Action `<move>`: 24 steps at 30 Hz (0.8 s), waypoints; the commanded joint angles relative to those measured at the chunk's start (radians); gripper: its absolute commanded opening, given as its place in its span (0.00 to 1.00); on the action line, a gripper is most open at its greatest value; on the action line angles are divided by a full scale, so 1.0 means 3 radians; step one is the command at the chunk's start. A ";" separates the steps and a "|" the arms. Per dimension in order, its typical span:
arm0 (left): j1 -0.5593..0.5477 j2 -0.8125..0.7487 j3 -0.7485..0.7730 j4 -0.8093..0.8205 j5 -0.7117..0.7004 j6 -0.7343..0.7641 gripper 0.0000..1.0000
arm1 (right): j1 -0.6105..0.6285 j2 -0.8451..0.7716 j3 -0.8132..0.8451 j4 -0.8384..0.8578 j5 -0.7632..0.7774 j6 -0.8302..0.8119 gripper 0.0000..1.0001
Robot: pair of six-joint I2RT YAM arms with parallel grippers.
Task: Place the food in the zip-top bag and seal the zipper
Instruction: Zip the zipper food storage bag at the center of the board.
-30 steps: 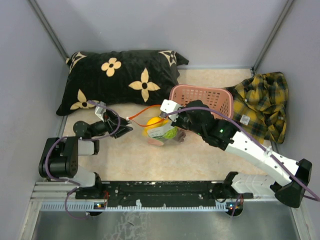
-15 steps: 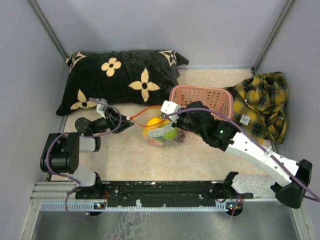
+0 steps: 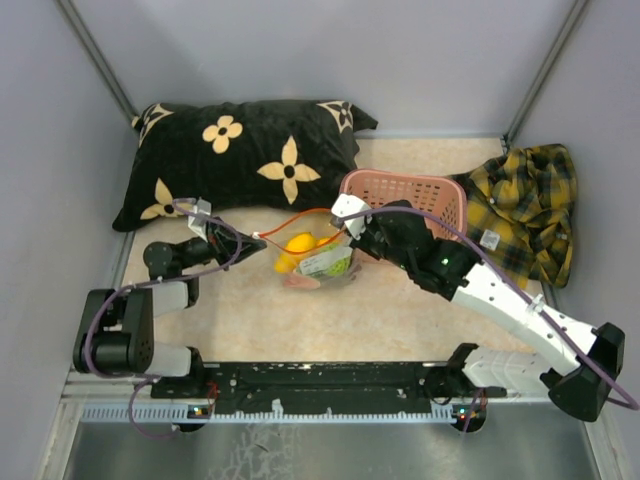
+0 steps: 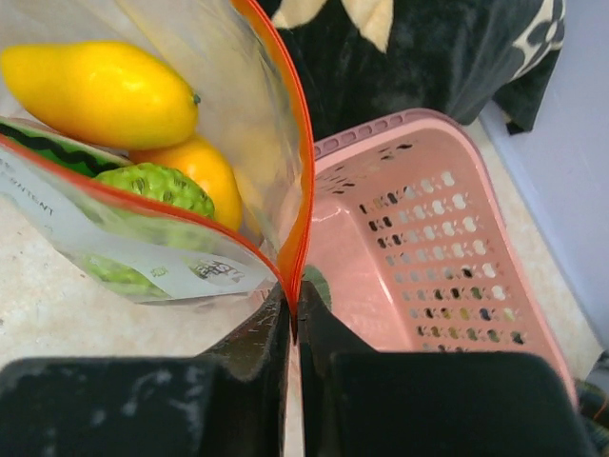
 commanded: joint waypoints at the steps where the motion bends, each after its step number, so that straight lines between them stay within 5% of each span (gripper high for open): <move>1: -0.0011 -0.0296 -0.0039 0.0378 0.0112 0.0122 0.00 | -0.0122 -0.0149 -0.0022 0.0096 -0.0050 0.0264 0.12; 5: -0.0019 -0.0702 0.0017 -0.0724 0.0015 0.0735 0.00 | -0.0140 -0.0236 -0.0078 -0.0003 -0.0138 0.0376 0.44; 9: -0.0047 -0.1117 0.0204 -0.2215 -0.0278 0.1522 0.00 | -0.0142 -0.0253 0.0084 -0.0253 -0.0200 0.0524 0.49; 16: -0.0136 -0.1082 0.0256 -0.2315 -0.0235 0.1562 0.00 | -0.0140 -0.0111 0.0522 -0.0233 -0.1253 0.0481 0.52; 24: -0.0177 -0.1200 0.0253 -0.2361 -0.0221 0.1555 0.00 | -0.0045 0.0645 0.1125 0.0192 -0.2026 0.0272 0.53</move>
